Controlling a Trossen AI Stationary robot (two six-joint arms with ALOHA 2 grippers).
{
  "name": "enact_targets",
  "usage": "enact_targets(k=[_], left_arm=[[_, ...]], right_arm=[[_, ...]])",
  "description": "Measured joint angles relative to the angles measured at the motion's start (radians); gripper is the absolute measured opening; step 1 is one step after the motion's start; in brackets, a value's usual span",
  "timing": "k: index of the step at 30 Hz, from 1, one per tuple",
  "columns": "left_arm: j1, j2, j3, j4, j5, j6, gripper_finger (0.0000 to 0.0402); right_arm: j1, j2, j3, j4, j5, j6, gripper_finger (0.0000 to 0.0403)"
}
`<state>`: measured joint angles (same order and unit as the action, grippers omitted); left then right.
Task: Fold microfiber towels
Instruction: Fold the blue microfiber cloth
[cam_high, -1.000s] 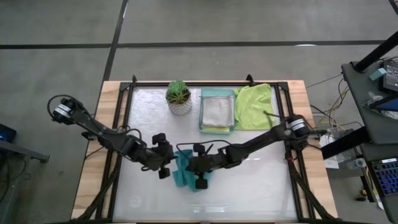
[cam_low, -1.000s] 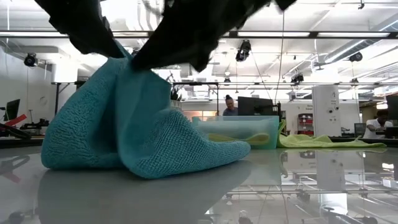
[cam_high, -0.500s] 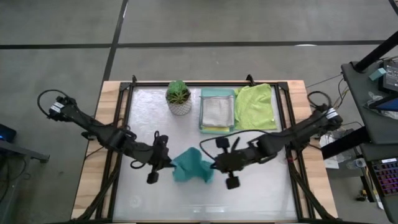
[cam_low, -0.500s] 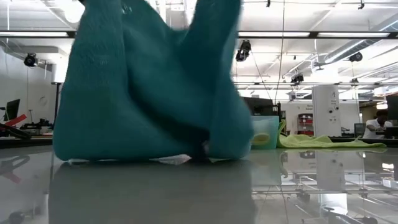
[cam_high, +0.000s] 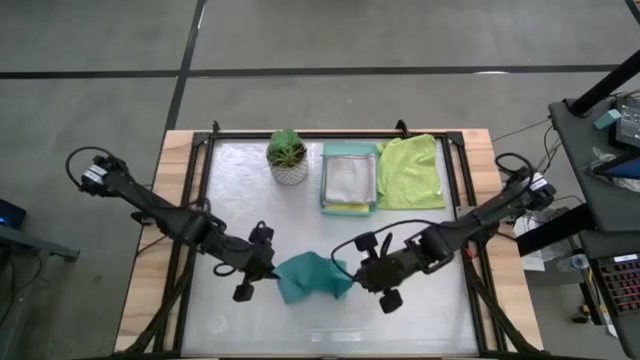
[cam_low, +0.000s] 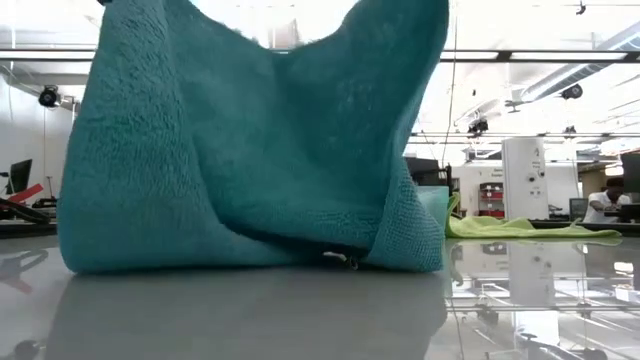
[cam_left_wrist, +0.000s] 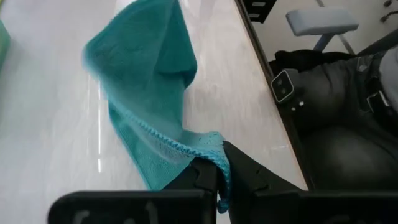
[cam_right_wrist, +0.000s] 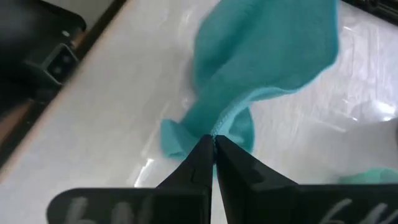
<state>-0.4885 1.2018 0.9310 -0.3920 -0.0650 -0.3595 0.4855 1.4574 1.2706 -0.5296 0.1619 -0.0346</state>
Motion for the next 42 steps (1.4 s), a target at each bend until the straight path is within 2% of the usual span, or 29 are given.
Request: enact_targets(k=[9,15,18,24,28,31,36,42], left_arm=[[-0.002,0.084,0.0,0.029,-0.001,-0.052,0.0],[-0.002,0.076,0.0,0.007,0.0,-0.053,0.0],[0.014,0.046,0.037,-0.097,0.003,-0.046,0.0],[0.104,-0.024,0.197,-0.408,0.0,0.012,0.0],[0.161,-0.058,0.321,-0.578,-0.003,0.117,0.0],[0.19,-0.079,0.406,-0.697,-0.062,0.161,0.0],[0.192,-0.111,0.467,-0.737,-0.111,0.184,0.0],[0.112,-0.088,0.392,-0.679,-0.116,0.156,0.0]], right_arm=[[-0.015,-0.011,-0.051,-0.01,-0.003,-0.03,0.0008],[-0.029,-0.025,-0.052,-0.021,-0.003,-0.077,0.0008],[-0.046,-0.063,-0.048,-0.044,-0.004,-0.098,0.0008],[-0.127,-0.189,-0.021,-0.069,0.0,-0.097,0.0008],[-0.201,-0.26,-0.002,-0.071,0.092,-0.088,0.0008],[-0.244,-0.307,0.009,-0.069,0.126,-0.084,0.0008],[-0.255,-0.358,0.009,-0.07,0.051,-0.037,0.0008],[-0.182,-0.353,-0.028,-0.103,0.01,0.035,0.0008]])
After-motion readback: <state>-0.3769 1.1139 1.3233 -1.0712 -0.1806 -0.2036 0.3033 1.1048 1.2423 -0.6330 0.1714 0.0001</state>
